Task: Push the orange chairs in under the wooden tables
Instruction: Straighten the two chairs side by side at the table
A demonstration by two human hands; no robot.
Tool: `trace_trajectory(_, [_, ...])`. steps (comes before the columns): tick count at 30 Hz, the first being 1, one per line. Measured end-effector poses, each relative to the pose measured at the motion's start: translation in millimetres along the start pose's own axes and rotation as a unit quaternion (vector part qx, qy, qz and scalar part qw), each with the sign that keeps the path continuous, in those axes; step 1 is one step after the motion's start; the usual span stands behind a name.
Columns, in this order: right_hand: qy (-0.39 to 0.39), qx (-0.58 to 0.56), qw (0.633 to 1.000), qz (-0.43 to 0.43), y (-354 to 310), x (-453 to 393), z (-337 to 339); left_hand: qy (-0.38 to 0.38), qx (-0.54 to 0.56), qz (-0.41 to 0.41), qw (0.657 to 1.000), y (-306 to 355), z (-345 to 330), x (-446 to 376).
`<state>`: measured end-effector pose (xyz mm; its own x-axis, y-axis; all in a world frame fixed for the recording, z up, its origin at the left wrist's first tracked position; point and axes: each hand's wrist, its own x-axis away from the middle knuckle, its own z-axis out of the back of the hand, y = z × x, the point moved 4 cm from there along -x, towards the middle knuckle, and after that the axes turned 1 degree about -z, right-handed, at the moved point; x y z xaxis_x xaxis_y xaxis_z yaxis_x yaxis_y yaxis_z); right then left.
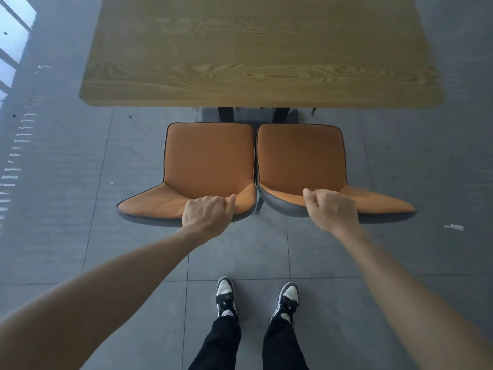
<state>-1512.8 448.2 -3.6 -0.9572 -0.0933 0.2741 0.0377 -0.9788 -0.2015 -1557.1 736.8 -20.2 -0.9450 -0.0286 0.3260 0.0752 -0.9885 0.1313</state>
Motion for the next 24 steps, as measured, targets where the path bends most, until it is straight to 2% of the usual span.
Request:
trace_trajectory(3, [0.07,0.046,0.996,-0.04,-5.7,-5.7,-5.2,0.017,-0.019,0.003,1.0,-0.3,0.5,-2.4])
trace_trajectory(9, [0.079,0.051,0.994,-0.052,-4.6,-14.8,-4.7,0.019,-0.041,-0.004,0.999,2.9,5.8,-2.8])
trace_trajectory(14, [0.035,0.054,0.998,-0.02,0.4,-17.2,-6.8,0.005,-0.036,-0.008,0.999,3.8,5.1,-4.4])
trace_trajectory(18, [-0.032,0.038,0.999,0.012,2.0,-13.9,-3.5,-0.052,-0.011,-0.013,0.999,4.1,3.3,-6.4])
trace_trajectory(22, [-0.017,0.047,0.999,0.019,9.7,0.4,2.6,-0.161,0.036,-0.024,0.986,22.7,15.9,-11.5])
trace_trajectory(24, [-0.041,0.015,0.999,0.023,22.7,10.5,7.3,-0.176,0.066,-0.031,0.982,43.5,24.7,-16.2])
